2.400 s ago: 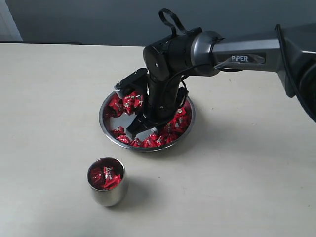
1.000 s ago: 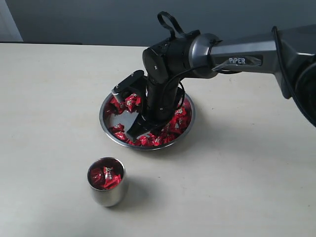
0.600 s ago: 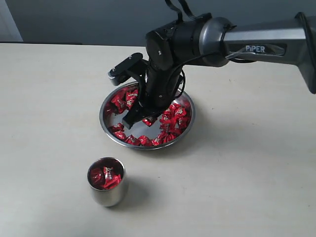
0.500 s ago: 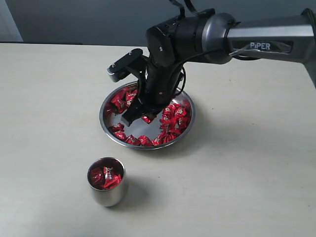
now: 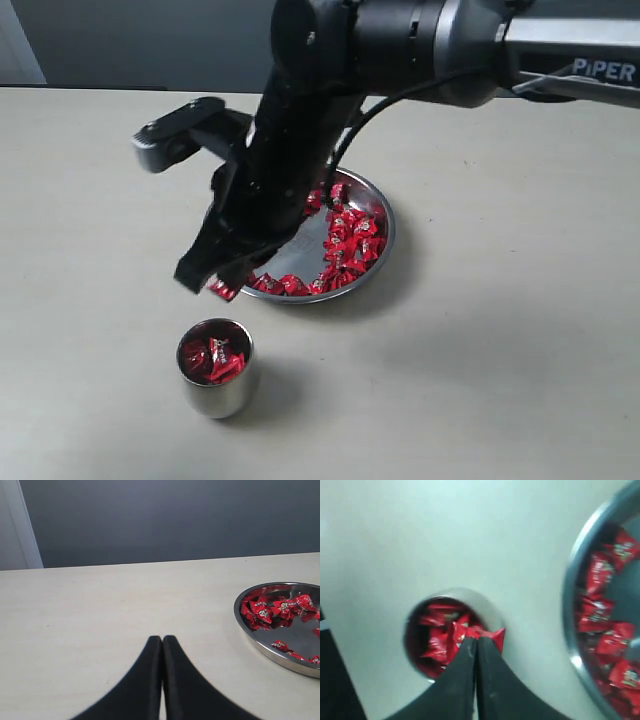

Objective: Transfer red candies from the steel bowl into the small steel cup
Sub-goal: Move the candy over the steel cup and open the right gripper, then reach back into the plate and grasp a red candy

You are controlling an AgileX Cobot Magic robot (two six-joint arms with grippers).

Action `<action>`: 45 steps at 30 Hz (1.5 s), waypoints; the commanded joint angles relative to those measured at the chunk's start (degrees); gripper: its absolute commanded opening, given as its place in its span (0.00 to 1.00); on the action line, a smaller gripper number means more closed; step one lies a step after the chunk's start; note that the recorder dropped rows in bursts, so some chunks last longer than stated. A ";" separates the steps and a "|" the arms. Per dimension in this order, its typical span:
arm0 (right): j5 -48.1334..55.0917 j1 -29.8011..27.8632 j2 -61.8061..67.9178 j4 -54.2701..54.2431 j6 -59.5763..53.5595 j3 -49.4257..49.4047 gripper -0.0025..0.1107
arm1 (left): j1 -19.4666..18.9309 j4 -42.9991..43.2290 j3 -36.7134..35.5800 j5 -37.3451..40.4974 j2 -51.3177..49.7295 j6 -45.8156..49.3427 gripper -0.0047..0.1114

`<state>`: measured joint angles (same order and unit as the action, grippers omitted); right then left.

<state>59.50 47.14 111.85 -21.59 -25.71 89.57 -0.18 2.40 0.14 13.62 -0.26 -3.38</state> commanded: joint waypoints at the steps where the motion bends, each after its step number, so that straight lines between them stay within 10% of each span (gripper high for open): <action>1: 1.99 4.05 -0.69 -0.31 -1.92 -0.22 0.03 | -0.24 0.08 -0.14 -0.33 0.26 -0.13 0.04; 14: 2.87 5.31 -0.57 2.06 -1.72 -0.22 0.03 | -0.24 0.08 -0.14 -0.33 0.26 -0.13 0.04; 20: 2.87 5.31 -0.57 3.64 -1.72 -0.22 0.33 | -0.24 0.08 -0.14 -0.33 0.26 -0.13 0.04; 28: -5.10 2.40 0.04 24.02 20.45 -0.22 0.33 | -0.24 0.08 -0.14 -0.33 0.26 -0.13 0.04; 45: -15.58 -8.47 9.56 21.59 21.91 -0.22 0.33 | -0.24 0.08 -0.14 -0.33 0.26 -0.13 0.04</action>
<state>46.93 39.10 121.49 1.90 -3.90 89.45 -0.18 2.40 0.14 13.62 -0.26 -3.38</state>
